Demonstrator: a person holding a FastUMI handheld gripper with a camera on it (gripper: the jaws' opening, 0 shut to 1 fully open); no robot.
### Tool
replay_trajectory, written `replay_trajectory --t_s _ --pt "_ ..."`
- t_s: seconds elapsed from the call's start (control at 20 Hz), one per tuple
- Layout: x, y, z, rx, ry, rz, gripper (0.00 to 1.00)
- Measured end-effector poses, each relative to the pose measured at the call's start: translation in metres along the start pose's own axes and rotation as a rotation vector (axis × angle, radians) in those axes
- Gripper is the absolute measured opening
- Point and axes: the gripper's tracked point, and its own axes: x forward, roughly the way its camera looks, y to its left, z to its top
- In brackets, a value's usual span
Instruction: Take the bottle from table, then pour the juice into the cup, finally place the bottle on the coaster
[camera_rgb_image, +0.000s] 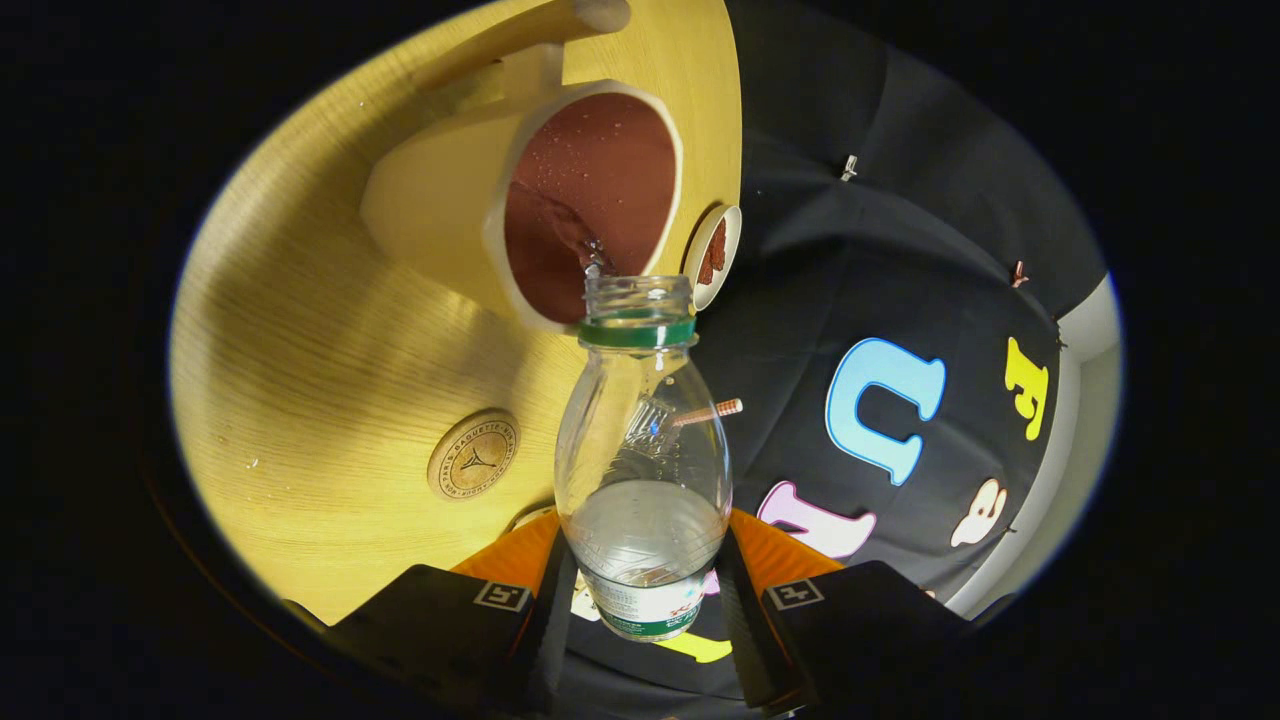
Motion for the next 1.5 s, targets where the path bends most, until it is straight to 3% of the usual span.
replay_trajectory --t_s 1.5 --pt "0.0 -0.044 0.021 -0.297 -0.117 -0.086 0.7"
